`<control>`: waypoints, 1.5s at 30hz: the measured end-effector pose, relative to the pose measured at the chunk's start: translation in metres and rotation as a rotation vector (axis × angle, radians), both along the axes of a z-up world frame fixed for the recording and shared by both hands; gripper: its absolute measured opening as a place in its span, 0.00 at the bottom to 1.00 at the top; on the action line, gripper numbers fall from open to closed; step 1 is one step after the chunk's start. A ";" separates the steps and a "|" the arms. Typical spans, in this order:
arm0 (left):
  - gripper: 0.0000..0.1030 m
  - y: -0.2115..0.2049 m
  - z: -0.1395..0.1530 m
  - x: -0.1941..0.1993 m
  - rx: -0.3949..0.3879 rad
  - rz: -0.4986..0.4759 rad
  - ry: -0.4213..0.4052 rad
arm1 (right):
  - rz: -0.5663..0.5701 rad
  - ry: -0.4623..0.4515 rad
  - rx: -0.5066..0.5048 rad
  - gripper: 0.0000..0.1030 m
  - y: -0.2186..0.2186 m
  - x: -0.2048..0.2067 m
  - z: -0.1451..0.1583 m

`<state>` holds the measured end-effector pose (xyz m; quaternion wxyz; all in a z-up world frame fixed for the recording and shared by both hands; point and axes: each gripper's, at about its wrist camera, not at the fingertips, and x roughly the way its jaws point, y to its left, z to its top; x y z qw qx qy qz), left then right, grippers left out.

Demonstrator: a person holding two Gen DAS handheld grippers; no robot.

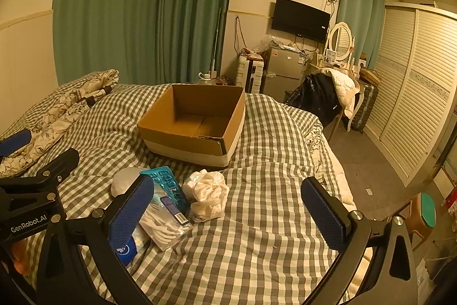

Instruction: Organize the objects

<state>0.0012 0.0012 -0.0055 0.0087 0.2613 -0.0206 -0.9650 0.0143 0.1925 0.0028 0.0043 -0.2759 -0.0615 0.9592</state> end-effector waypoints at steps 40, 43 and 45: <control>0.23 0.039 -0.130 -0.015 0.018 -0.246 -0.431 | 0.012 -0.143 -0.020 1.00 0.016 -0.010 -0.054; 0.20 0.042 -0.123 -0.007 -0.005 -0.274 -0.411 | 0.015 -0.154 -0.017 1.00 0.015 -0.010 -0.056; 0.20 0.037 -0.112 -0.002 0.002 -0.267 -0.388 | 0.021 -0.155 -0.011 1.00 0.012 -0.010 -0.056</control>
